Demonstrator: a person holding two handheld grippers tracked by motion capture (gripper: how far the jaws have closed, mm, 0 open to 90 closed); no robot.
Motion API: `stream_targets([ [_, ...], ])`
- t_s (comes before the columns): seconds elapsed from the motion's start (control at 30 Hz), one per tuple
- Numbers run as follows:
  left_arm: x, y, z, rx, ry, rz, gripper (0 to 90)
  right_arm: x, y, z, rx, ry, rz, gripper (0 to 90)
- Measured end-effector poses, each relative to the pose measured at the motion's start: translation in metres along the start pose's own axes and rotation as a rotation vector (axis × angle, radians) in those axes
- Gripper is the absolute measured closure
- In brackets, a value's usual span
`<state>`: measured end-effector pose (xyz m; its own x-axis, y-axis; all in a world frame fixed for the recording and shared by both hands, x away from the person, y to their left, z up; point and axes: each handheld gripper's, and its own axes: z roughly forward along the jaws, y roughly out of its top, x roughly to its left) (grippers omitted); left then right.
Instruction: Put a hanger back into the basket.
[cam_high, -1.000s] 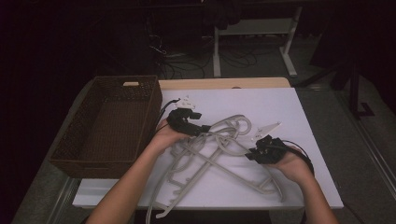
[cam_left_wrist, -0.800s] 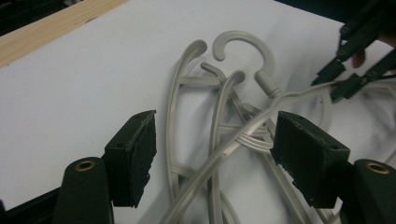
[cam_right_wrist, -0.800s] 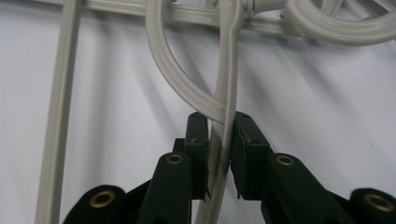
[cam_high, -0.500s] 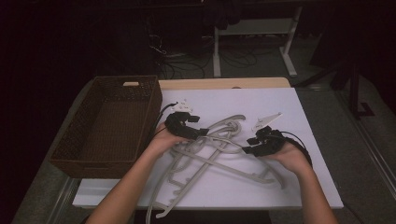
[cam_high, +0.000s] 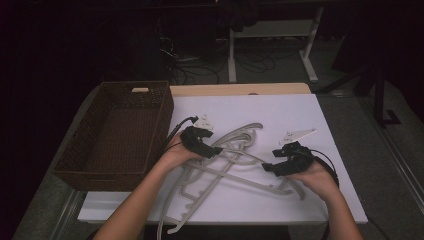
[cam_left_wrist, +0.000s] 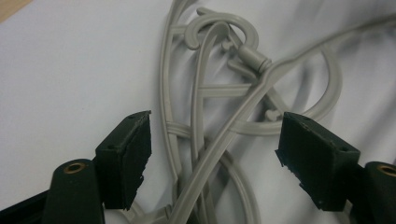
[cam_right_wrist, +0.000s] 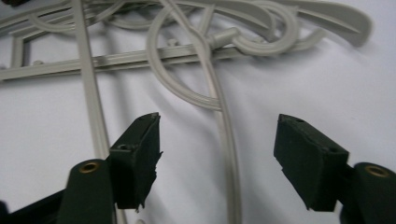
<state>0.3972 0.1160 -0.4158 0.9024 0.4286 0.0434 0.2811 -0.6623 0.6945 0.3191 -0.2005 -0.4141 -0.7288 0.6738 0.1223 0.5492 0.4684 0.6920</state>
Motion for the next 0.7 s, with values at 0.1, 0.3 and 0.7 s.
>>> stream_targets([
  [0.1, -0.001, -0.001, 0.003, 0.015, -0.004, 0.031, 33.5, -0.005, -0.005, -0.005, -0.02, -0.018, 0.032, 26.3],
  [0.3, -0.003, -0.003, 0.011, 0.041, -0.015, 0.085, 46.8, -0.015, -0.024, -0.015, -0.034, -0.05, 0.095, 21.8],
  [0.7, -0.006, -0.002, 0.017, 0.056, -0.019, 0.154, 62.6, -0.028, -0.049, -0.029, -0.078, -0.086, 0.171, 17.3],
])
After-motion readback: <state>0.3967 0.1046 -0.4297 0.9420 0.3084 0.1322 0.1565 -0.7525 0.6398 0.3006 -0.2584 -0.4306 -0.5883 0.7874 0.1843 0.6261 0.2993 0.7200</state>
